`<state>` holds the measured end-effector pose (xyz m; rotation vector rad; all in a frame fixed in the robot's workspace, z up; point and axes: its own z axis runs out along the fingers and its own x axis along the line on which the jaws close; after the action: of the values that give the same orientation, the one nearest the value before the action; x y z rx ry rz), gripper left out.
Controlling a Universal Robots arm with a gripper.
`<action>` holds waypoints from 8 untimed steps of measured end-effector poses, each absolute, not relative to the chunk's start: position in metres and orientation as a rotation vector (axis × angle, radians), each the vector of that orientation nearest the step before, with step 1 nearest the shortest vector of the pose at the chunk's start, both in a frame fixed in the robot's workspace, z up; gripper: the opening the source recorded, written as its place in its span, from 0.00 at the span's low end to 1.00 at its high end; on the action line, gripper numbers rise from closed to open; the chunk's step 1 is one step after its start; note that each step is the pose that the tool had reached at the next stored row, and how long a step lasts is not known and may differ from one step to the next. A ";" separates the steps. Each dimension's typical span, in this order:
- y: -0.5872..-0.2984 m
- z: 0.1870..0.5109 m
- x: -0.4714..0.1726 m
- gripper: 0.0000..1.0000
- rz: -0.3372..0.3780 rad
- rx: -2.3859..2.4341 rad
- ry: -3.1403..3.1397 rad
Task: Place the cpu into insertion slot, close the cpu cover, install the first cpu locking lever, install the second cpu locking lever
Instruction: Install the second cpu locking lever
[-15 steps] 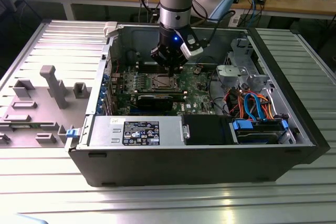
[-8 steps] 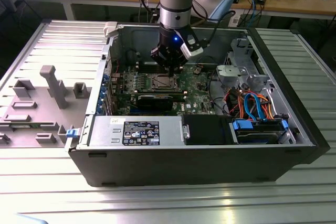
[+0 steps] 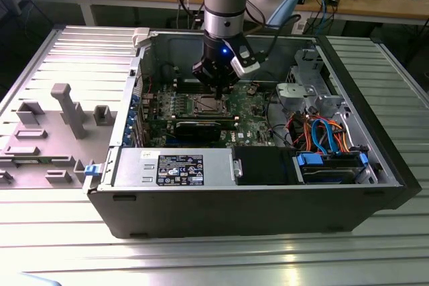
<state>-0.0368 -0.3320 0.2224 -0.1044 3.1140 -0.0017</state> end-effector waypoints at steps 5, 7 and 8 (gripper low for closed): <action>-0.335 0.222 -0.037 0.11 -0.002 -0.104 3.114; -0.335 0.222 -0.037 0.11 -0.002 -0.104 3.114; -0.335 0.222 -0.037 0.11 -0.002 -0.104 3.114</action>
<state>-0.0368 -0.3355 0.2224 -0.1044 3.1141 -0.0017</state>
